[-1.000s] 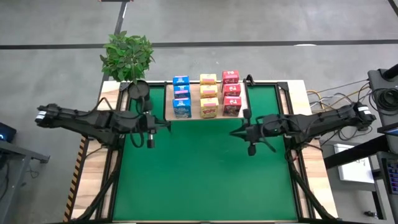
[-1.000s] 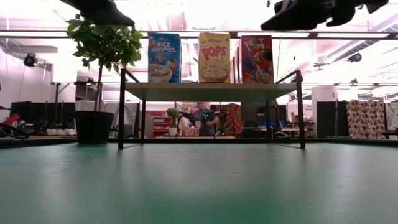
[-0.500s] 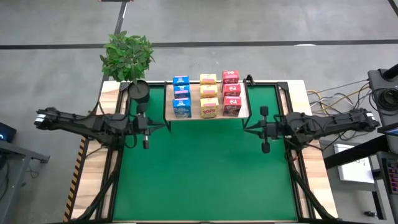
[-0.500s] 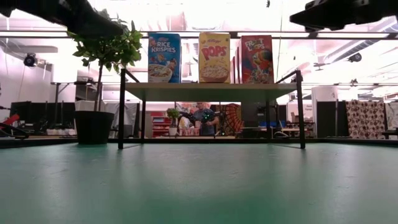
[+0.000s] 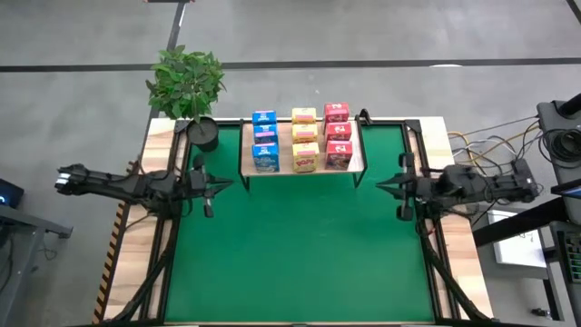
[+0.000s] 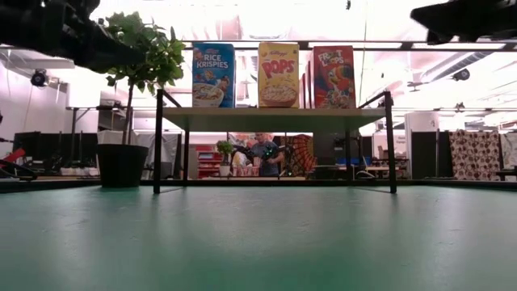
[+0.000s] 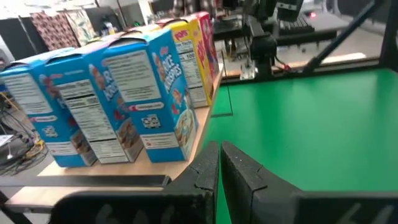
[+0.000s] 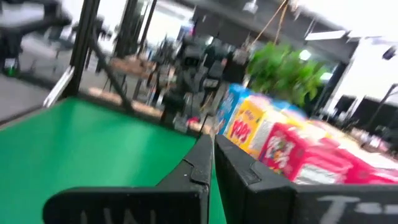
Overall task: Stack cereal on shelf
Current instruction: Return to Home Position
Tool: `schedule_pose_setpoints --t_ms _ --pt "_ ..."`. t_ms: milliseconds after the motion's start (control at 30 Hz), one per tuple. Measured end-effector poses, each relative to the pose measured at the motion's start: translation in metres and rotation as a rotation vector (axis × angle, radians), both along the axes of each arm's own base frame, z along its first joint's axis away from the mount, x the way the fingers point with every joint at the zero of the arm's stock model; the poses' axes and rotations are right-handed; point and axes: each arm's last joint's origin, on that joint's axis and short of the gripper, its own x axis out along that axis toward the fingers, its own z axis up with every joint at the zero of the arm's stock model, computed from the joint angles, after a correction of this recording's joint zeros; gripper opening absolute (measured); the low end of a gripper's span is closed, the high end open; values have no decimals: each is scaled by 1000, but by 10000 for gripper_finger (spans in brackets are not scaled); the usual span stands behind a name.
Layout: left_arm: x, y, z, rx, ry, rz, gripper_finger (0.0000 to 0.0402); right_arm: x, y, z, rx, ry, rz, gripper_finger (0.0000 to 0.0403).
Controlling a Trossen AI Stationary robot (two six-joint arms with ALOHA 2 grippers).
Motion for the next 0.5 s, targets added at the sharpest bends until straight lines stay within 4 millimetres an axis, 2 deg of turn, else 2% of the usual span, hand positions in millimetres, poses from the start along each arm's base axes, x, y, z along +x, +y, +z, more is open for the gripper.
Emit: schedule_pose_setpoints --t_ms 167,233,333,500 --pt "-11 2 -11 -12 -60 10 0 -13 -2 -7 5 -96 -10 9" --pt "-14 3 -16 -16 -86 12 0 -10 -2 -18 -12 -27 -22 9" --pt "-19 3 -23 -22 -120 14 0 -8 -3 -16 -5 -24 -65 9" --pt "-23 4 -43 -55 -166 15 0 -5 -2 -25 34 6 -56 9"
